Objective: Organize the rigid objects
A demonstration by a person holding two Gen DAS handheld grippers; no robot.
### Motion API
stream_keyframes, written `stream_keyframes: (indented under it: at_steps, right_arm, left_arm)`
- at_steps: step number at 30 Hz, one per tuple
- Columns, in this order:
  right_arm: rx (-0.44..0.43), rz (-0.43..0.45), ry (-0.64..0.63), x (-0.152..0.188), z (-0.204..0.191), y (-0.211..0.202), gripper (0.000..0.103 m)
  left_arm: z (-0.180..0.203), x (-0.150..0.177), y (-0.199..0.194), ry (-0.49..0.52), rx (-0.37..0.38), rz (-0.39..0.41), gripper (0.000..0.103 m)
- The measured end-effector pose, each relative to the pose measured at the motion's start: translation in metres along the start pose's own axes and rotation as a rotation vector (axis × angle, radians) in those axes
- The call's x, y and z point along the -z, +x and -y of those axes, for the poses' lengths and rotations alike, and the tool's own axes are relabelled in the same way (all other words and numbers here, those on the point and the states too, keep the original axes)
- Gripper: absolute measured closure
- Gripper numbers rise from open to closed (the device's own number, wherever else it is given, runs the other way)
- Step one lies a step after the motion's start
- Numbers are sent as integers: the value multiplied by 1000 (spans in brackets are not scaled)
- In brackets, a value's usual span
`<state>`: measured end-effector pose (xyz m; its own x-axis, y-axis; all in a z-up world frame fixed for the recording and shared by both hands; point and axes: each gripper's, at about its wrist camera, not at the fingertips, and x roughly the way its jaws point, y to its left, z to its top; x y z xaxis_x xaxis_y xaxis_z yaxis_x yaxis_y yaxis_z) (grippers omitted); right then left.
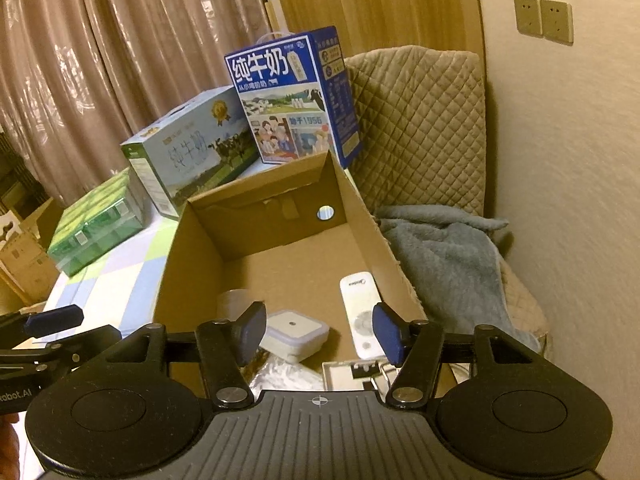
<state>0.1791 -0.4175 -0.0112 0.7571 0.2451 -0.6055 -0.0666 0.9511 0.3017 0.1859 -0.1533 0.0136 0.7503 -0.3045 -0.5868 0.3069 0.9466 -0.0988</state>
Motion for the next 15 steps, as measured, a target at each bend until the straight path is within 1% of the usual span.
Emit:
stream_keyframes:
  at_steps: [2,6,8,10,15]
  right_arm:
    - [1,2,-3,2,-4,-8,45]
    - [3,5,-16,7,-12,-27,40]
    - [1,7,-24,10,-17,-36,37]
    - [0,9,-37,13,-23,-46,31]
    - [-9,13,-58,22,-35,-69,26]
  left_arm:
    - [0,2,-9,-17,-6,3,21]
    - [0,5,-29,-43,-23,14,15]
    - [1,7,-39,-51,-32,19,10]
    - [2,10,-51,-53,-41,30,8]
    - [0,15,-76,-66,-62,53,3]
